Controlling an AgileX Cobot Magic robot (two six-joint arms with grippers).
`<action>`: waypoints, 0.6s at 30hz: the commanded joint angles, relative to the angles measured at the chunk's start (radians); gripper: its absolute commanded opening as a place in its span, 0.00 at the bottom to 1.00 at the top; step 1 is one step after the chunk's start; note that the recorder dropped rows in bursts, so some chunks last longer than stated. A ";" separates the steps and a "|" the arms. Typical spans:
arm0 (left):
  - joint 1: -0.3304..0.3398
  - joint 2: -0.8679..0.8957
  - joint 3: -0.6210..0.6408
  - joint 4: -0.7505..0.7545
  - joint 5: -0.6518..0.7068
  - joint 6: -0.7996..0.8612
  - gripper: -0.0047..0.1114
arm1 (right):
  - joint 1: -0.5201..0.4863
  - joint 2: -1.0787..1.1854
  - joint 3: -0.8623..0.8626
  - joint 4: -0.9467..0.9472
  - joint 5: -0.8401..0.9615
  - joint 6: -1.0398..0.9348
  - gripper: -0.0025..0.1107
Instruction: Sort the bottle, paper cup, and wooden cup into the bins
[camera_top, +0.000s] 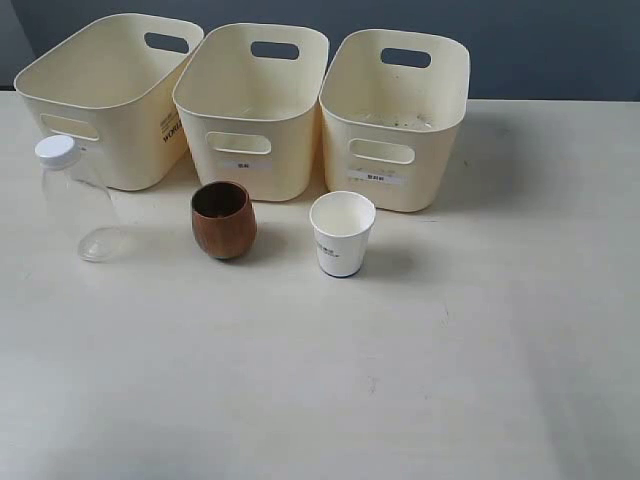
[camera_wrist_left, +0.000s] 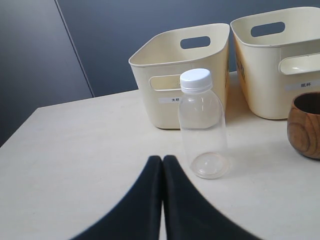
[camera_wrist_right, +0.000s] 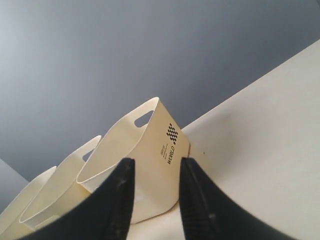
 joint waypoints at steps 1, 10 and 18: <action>-0.001 0.004 -0.005 -0.002 -0.003 -0.002 0.04 | -0.004 -0.004 0.002 0.089 -0.068 -0.003 0.30; -0.001 0.004 -0.005 -0.002 -0.003 -0.002 0.04 | -0.004 -0.004 -0.181 -0.060 -0.253 -0.003 0.30; -0.001 0.004 -0.005 -0.002 -0.003 -0.002 0.04 | -0.004 0.160 -0.555 -0.307 -0.242 0.003 0.30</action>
